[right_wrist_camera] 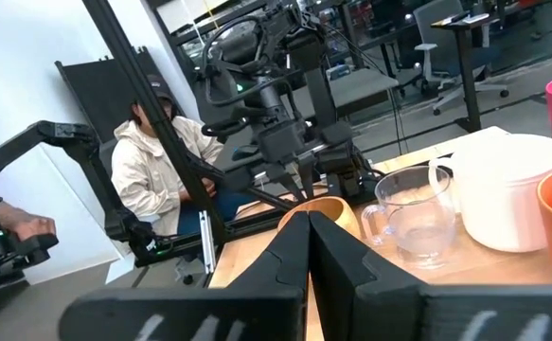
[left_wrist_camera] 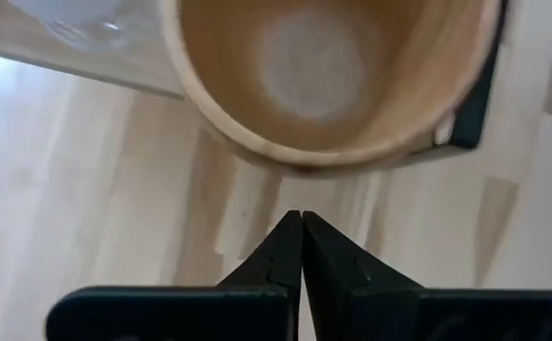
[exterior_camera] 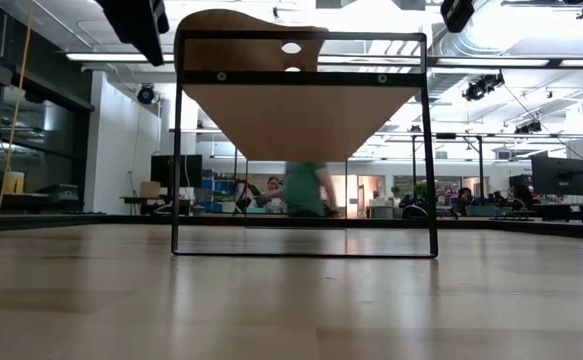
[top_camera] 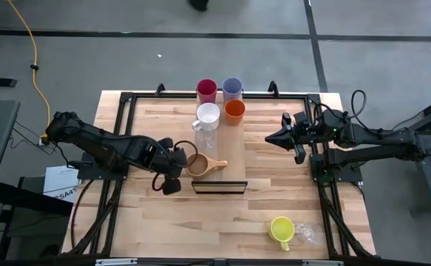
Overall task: Stack small to large cups/mugs on shelf
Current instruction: Put the wooden mug on the shelf, then put the yellow mug on the shelf
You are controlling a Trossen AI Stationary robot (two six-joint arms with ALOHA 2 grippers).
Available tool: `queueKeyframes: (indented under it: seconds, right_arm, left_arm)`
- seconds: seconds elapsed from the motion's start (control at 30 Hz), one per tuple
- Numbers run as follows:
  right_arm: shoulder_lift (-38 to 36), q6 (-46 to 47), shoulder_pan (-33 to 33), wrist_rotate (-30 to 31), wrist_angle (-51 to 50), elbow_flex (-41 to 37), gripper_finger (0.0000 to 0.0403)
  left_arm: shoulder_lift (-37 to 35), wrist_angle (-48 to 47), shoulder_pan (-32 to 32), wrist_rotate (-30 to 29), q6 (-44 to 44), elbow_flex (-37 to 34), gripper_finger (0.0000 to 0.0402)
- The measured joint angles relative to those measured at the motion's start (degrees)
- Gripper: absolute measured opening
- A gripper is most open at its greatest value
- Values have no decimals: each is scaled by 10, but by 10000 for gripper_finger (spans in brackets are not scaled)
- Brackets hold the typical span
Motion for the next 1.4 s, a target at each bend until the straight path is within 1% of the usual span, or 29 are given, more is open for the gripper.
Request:
queueKeyframes:
  seconds: [0.07, 0.27, 0.5, 0.7, 0.83, 0.93, 1.07, 1.13, 1.4]
  right_arm:
    - [0, 0, 0, 0, 0, 0, 0]
    - [0, 0, 0, 0, 0, 0, 0]
    - [0, 0, 0, 0, 0, 0, 0]
    - [0, 0, 0, 0, 0, 0, 0]
    - [0, 2, 0, 0, 0, 0, 0]
    - [0, 2, 0, -1, 0, 0, 0]
    - [0, 5, 0, -1, 0, 0, 0]
    - [0, 5, 0, -1, 0, 0, 0]
    - [0, 6, 0, -1, 0, 0, 0]
  left_arm:
    - [0, 0, 0, -10, 0, 0, 0]
    - [0, 6, 0, -11, 4, 0, 0]
    - [0, 34, 0, -19, 5, 0, 0]
    - [0, 35, 3, -45, 10, 0, 0]
    - [0, 42, 22, -43, 12, 0, 0]
    - [0, 61, 39, -40, 28, 0, 0]
    - [0, 58, 59, -15, 36, 0, 0]
    - [0, 51, 62, -6, 36, 0, 0]
    - [-9, 25, 60, -6, 35, 6, 0]
